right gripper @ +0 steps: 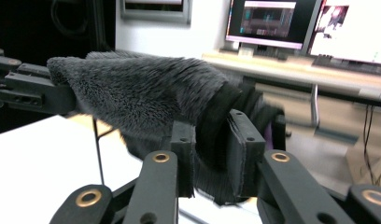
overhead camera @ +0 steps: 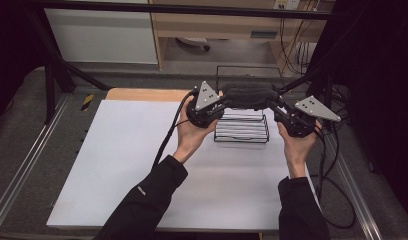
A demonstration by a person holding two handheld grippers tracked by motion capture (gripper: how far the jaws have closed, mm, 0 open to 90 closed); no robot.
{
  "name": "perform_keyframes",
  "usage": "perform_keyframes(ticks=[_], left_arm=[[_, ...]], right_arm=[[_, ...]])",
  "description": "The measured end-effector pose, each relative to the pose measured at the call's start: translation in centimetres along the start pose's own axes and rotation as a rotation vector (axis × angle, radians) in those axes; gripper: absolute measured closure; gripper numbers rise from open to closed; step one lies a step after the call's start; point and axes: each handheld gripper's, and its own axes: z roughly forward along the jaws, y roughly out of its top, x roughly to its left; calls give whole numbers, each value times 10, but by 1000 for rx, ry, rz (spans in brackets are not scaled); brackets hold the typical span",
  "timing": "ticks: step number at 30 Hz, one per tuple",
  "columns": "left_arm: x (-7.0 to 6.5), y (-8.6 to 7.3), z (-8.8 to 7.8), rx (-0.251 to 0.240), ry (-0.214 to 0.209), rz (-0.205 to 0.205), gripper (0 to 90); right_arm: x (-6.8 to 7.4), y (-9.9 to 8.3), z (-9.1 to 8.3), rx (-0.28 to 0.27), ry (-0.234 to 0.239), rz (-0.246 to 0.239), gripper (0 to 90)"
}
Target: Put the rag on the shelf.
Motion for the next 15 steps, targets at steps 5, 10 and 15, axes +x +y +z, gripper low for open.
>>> perform_keyframes(ticks=[5,10,15], left_arm=[[3,-13,3,68,-21,-22,787],[4,-15,1,59,-29,-39,809],[2,-11,-1,71,-19,-19,840]], right_arm=[[1,1,-4,30,9,9,694],[5,6,-6,47,9,9,633],[7,8,-14,51,29,50,444]])
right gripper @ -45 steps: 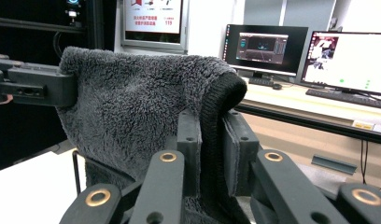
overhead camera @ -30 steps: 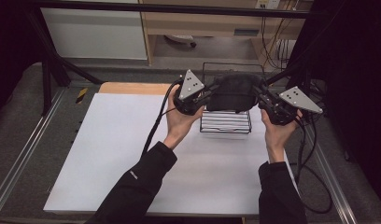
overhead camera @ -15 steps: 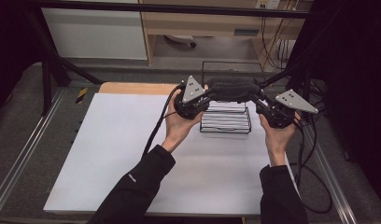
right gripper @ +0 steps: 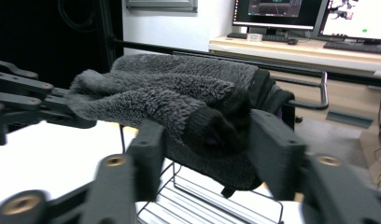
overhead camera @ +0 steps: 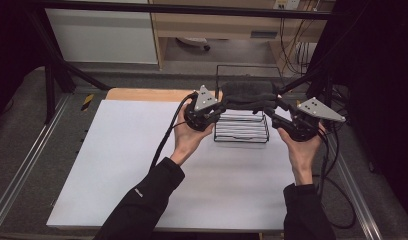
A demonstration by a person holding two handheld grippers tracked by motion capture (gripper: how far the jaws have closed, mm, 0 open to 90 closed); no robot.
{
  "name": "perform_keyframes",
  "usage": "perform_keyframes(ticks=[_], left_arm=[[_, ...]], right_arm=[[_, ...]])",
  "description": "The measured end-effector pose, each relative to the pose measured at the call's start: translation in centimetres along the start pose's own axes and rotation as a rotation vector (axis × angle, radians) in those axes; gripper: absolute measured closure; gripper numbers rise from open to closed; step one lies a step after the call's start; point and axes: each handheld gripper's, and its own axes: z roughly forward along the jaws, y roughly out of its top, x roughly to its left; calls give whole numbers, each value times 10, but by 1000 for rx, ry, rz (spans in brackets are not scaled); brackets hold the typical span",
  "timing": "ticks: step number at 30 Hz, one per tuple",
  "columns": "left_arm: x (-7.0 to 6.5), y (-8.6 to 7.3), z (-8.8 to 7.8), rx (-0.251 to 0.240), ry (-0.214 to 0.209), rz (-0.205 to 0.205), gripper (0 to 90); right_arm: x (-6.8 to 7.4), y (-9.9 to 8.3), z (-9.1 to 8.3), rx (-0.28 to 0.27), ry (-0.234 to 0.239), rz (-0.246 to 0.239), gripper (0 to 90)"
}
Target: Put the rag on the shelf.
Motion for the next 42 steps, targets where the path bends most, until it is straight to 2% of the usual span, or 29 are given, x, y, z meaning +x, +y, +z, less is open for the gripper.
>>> perform_keyframes(ticks=[4,8,10,12,16,18,20,23,26,28,30,31,32,33,36,39,42], left_arm=[[0,-1,1,7,3,4,843],[0,-3,4,20,7,18,845],[0,-4,4,22,0,12,843],[2,-4,0,32,-14,-14,816],[9,-7,-14,30,-12,-71,678],[14,-5,-19,24,-11,-115,600],[18,-2,-21,10,-13,-147,560],[15,5,-16,-4,-29,-174,522],[7,13,-5,18,-44,-173,510],[1,17,3,46,-42,-168,534],[0,19,10,76,-18,-169,588],[0,18,13,87,-18,-180,635],[2,17,15,103,-38,-198,702],[2,15,17,118,-49,-209,777],[2,10,22,139,-41,-201,889],[4,8,26,142,-27,-207,897],[4,7,27,146,-15,-196,898]], right_arm=[[-2,4,-9,-20,22,54,334],[-5,16,-14,-53,20,96,341],[-6,20,-8,-9,2,94,394],[-7,18,3,46,-20,91,442],[-13,5,19,139,-20,102,628],[-16,-2,23,165,-17,106,738],[-19,-6,24,165,-11,113,773],[-20,-6,22,149,2,106,747],[-20,-1,20,117,0,93,641],[-21,4,22,105,-5,96,627],[-21,8,25,114,-16,87,697],[-21,9,26,119,-27,77,755],[-21,9,26,128,-20,79,824],[-21,9,25,128,-5,84,854],[-16,7,17,139,18,83,878],[-8,4,9,148,29,77,881],[-6,-3,11,178,6,72,882]])
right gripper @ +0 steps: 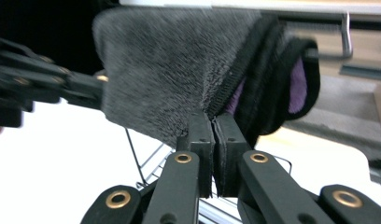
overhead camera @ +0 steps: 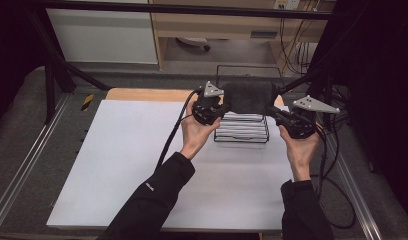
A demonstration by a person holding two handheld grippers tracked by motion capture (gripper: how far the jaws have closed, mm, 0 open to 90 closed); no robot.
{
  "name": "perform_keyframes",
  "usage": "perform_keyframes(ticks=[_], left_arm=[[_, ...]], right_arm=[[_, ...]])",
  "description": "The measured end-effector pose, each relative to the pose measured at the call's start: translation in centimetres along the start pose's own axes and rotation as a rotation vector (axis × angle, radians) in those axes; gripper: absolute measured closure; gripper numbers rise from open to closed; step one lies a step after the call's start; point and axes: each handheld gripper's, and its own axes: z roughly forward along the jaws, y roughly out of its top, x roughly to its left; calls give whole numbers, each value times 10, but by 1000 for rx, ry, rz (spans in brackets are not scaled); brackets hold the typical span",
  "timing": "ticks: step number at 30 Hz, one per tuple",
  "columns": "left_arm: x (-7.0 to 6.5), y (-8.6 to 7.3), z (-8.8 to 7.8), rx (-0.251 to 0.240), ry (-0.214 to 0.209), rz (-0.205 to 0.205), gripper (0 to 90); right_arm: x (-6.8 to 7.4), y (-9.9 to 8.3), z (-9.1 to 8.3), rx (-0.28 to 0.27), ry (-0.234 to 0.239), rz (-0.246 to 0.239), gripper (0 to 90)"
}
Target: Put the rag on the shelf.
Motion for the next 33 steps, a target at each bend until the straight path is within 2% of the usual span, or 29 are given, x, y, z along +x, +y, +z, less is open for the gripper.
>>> perform_keyframes(ticks=[3,5,9,12,16,20,24,28,33], left_arm=[[1,-2,1,0,4,8,898],[2,-3,2,6,3,10,897],[3,-9,-2,-12,-16,10,893],[4,-11,-10,-15,-23,18,842],[6,-14,-26,-22,-38,19,747],[10,-19,-42,-9,-28,34,647],[18,-26,-59,8,-28,29,548],[27,-41,-76,25,-22,20,464],[39,-71,-95,60,-13,14,354]], right_arm=[[-8,-9,9,-1,-15,32,881],[-12,-12,16,11,-35,35,881],[-9,-15,25,20,-49,-4,872],[-8,-14,24,2,-37,-16,838],[-4,-11,18,-30,-24,-30,683],[2,-5,12,-45,-10,-46,509],[6,1,6,-61,-12,-37,361],[12,5,0,-63,1,-35,245],[18,0,-5,-33,36,-32,144]])
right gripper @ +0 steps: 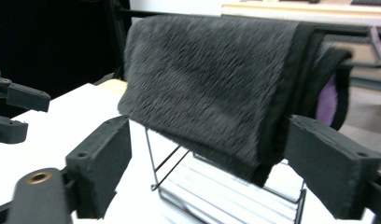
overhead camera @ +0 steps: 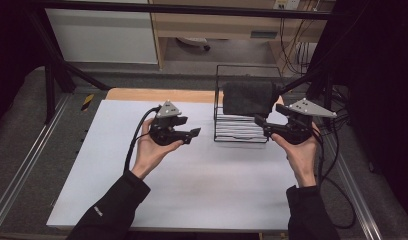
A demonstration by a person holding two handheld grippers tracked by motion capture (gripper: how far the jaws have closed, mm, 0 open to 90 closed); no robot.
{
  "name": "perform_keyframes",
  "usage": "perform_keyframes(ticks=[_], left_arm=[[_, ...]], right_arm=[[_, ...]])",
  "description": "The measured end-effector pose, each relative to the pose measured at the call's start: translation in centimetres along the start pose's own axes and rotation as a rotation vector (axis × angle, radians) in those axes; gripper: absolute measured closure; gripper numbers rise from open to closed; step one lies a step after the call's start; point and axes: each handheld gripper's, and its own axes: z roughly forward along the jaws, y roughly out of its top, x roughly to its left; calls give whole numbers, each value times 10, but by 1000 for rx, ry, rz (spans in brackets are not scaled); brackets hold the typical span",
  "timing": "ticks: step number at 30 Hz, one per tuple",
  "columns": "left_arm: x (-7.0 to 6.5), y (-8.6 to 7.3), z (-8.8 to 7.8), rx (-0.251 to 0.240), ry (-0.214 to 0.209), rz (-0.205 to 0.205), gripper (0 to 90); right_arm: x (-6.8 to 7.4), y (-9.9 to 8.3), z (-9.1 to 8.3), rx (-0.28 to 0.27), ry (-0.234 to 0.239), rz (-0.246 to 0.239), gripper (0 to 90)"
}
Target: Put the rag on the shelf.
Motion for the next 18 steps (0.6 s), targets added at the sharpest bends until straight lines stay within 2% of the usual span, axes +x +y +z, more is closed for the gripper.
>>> perform_keyframes(ticks=[11,18], left_arm=[[26,-78,-32,65,19,-61,190],[35,-120,-47,65,57,-91,127]], right_arm=[[17,-40,3,88,83,17,61],[27,-77,8,140,123,37,28]])
